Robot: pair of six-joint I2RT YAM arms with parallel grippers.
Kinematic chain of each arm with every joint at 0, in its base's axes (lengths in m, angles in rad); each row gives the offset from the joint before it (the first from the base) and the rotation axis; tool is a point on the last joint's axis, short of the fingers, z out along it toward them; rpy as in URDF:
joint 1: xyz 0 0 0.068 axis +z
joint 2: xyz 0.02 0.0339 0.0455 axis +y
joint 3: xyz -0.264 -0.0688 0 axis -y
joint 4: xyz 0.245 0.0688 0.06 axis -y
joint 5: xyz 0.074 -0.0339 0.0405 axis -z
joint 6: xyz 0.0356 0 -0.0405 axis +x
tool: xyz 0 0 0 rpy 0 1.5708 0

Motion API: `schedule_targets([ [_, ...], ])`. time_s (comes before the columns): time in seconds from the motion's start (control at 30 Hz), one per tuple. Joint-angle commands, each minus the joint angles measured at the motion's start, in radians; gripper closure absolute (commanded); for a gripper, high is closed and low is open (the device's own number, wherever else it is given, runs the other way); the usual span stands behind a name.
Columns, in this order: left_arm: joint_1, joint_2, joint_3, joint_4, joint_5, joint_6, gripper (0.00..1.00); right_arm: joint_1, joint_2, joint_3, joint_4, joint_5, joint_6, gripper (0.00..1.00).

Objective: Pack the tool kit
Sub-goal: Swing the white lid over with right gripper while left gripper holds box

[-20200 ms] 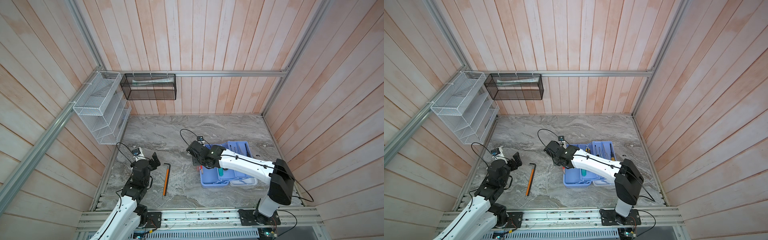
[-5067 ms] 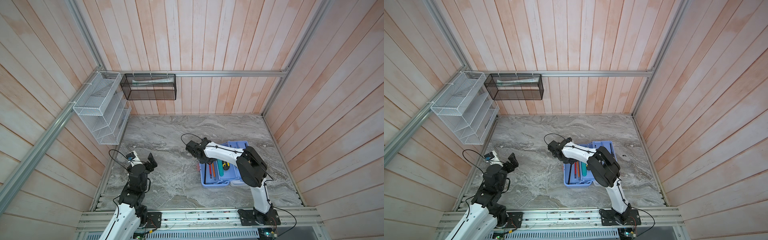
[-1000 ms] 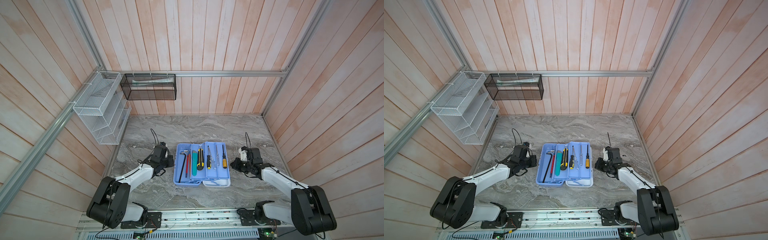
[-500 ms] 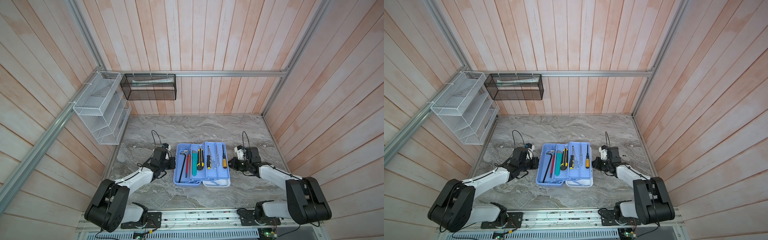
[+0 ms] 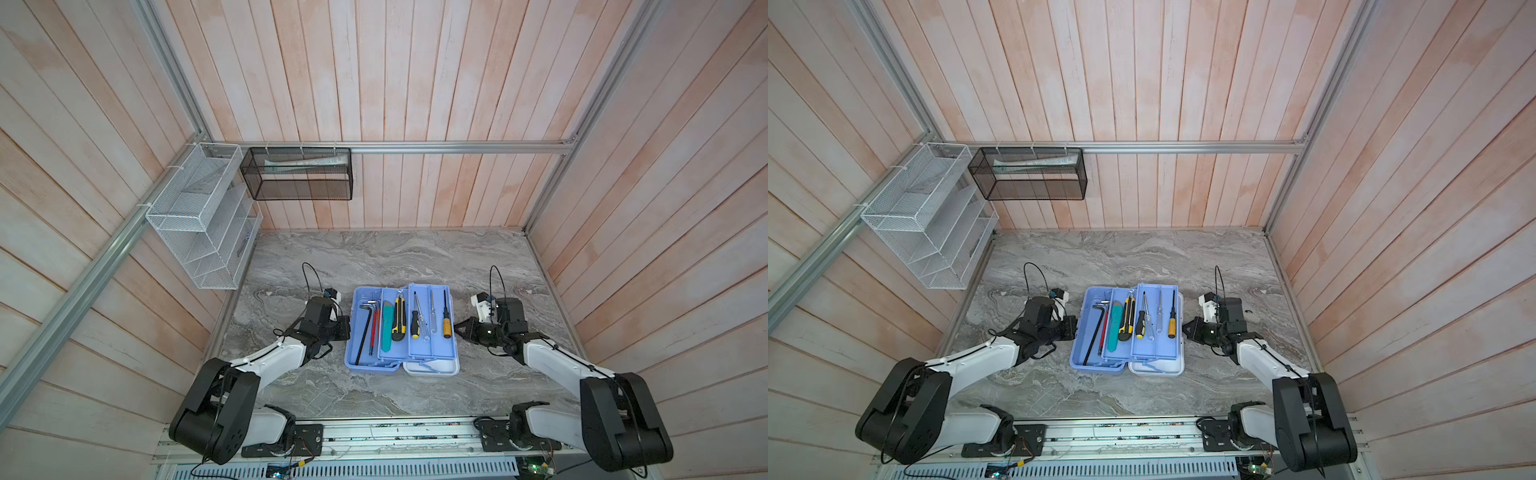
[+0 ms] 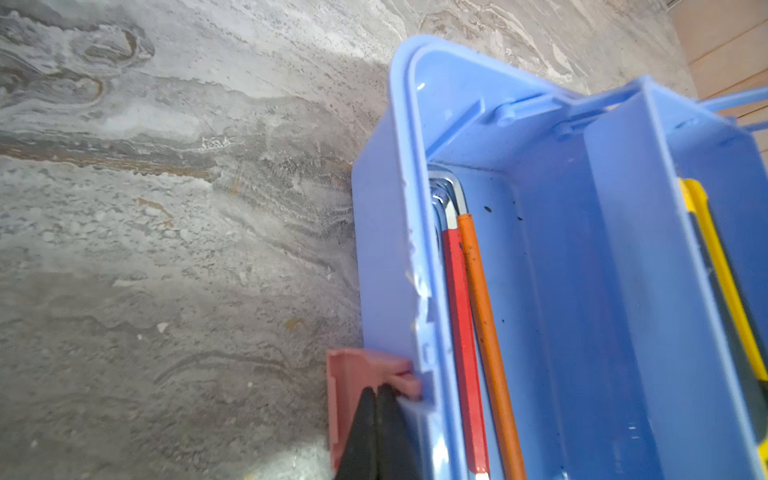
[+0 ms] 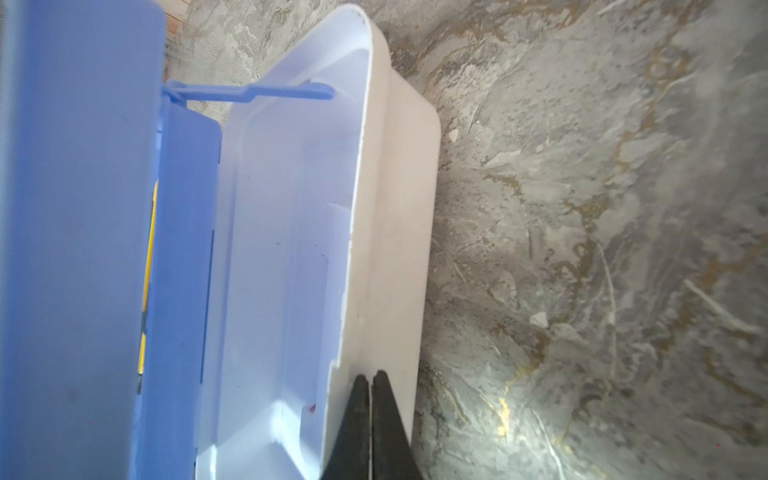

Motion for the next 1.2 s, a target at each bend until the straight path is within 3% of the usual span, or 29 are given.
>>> schedule_targets([
  [0.0, -0.014, 0.018, 0.002, 0.069, 0.095, 0.014, 1.0, 0.015, -0.063, 0.012, 0.027, -0.142, 0.021, 1.0],
  [0.63, -0.012, 0.03, 0.0, 0.078, 0.088, 0.025, 1.0, 0.03, -0.273, 0.105, -0.112, -0.134, 0.099, 1.0],
  [1.17, -0.003, 0.023, -0.012, 0.058, 0.067, 0.012, 1.0, 0.237, -0.181, 0.24, -0.132, -0.043, 0.109, 1.0],
])
